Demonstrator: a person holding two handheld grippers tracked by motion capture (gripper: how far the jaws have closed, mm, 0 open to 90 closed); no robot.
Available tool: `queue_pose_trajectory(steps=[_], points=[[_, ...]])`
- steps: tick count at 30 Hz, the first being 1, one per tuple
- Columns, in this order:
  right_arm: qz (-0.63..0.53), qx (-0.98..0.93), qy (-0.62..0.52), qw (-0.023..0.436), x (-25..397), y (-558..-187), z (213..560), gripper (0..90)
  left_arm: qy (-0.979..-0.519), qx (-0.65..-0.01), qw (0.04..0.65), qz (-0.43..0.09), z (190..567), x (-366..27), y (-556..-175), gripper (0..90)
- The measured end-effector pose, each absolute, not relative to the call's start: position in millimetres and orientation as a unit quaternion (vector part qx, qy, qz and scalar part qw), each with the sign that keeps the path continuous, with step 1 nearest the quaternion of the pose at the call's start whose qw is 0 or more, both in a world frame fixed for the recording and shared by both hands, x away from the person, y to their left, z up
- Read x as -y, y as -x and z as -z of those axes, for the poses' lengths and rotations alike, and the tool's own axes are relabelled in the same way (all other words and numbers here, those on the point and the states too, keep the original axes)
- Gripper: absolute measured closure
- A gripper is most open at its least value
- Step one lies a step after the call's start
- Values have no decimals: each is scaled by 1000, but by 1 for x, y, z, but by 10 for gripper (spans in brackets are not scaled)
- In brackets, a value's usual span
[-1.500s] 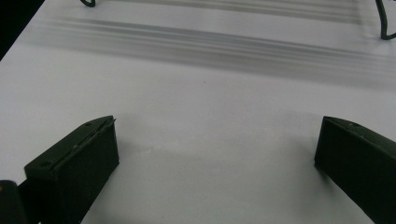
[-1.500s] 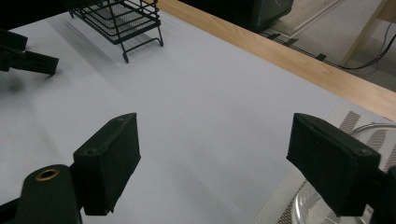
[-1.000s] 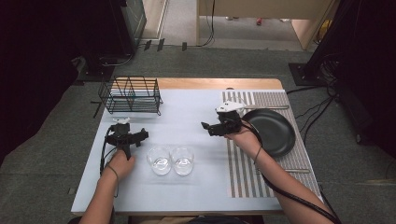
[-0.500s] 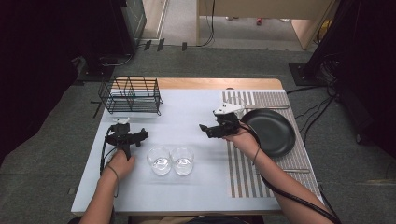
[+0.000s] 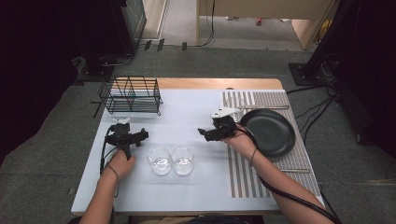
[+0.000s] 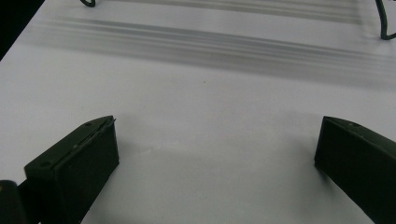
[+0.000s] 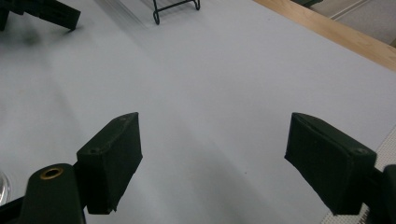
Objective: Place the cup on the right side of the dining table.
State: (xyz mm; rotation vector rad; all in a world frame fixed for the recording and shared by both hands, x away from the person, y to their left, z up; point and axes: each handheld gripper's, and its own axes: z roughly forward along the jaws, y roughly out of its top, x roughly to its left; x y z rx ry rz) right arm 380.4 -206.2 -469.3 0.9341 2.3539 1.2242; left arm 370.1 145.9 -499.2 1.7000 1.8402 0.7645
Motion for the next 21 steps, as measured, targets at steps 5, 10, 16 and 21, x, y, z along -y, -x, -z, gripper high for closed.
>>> queue_pose_trajectory(steps=[5,10,16,21], points=[[-431,-826,-327,157,204,-381,473,186,-627,-679,258,-282,499,-146,-370,0],[-434,-826,-327,149,205,-382,478,192,-627,-679,258,-282,499,-146,-370,0],[-431,-827,-328,149,205,-382,480,192,-627,-679,258,-282,499,-146,-370,0],[-430,-830,-321,151,204,-383,483,192,-627,-679,258,-282,499,-146,-370,0]])
